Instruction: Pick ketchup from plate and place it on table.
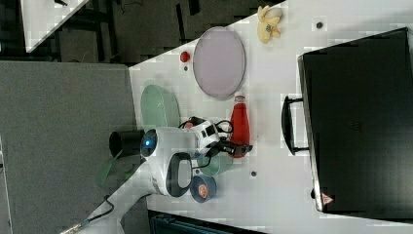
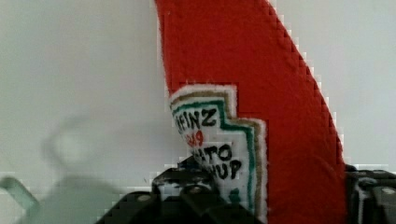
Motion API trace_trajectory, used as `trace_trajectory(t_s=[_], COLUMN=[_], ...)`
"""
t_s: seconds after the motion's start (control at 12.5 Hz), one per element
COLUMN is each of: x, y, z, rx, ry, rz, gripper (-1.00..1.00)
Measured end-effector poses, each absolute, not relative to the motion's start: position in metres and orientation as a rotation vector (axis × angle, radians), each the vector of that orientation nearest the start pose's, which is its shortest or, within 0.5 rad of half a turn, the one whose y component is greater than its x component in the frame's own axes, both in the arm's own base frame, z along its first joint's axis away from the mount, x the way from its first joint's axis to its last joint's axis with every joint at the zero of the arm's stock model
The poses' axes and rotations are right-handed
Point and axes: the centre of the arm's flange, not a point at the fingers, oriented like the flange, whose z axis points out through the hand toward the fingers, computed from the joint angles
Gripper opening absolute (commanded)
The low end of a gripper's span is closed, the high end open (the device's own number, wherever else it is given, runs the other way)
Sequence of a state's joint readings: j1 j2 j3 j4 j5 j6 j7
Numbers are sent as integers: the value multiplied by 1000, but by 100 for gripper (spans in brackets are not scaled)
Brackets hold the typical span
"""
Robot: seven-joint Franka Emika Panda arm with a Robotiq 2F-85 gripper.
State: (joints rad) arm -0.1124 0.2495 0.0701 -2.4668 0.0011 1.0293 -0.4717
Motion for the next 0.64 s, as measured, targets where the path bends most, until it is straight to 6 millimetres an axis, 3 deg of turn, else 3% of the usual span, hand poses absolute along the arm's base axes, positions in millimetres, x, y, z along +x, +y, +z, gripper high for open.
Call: trace_trajectory(t_s=[0.16, 0.4, 0.64], x=[470, 474, 490], y=[-19, -19, -15], z=[191, 205, 249], rx=[-3079, -3075, -3073], ry=[576, 583, 667], rz=[146, 111, 135], gripper=[98, 100, 100])
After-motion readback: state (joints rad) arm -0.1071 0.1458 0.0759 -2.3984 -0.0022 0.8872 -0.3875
